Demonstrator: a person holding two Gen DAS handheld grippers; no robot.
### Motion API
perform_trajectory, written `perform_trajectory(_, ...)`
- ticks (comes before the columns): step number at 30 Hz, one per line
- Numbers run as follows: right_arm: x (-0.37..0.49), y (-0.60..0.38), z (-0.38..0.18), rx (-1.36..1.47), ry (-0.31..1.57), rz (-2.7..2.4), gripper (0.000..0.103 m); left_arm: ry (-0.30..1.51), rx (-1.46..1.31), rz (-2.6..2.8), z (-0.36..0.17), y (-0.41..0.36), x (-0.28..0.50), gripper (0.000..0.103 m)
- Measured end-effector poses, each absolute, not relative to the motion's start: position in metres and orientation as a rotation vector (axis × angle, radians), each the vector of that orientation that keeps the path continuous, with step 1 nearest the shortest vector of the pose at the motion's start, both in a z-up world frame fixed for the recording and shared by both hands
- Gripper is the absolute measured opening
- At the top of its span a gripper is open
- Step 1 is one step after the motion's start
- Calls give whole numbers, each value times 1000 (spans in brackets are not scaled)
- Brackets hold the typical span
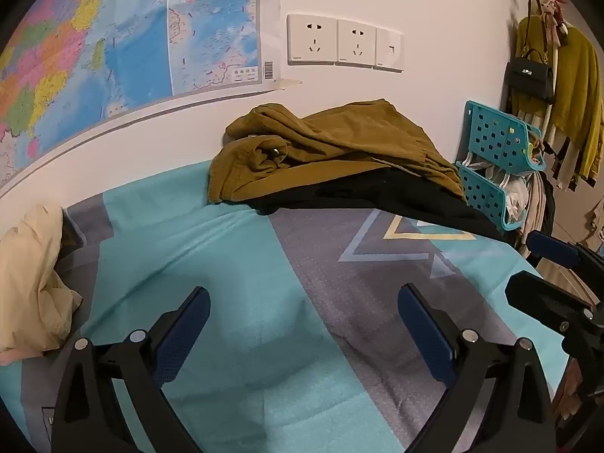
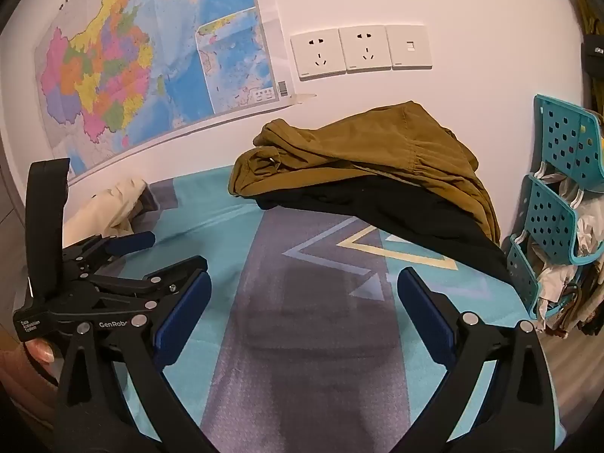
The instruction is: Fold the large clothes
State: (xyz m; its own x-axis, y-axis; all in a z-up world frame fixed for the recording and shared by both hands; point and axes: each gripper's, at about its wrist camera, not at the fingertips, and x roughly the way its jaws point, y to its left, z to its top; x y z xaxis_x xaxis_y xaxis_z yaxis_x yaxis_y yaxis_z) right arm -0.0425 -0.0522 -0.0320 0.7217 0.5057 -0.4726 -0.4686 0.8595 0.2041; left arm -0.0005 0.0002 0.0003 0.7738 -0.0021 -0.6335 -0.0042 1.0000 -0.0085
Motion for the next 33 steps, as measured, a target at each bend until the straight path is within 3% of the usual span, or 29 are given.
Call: perform_trajectory(33,-40,-50,-30,71,553,538,97,676,-9,4,3,2,-3,96)
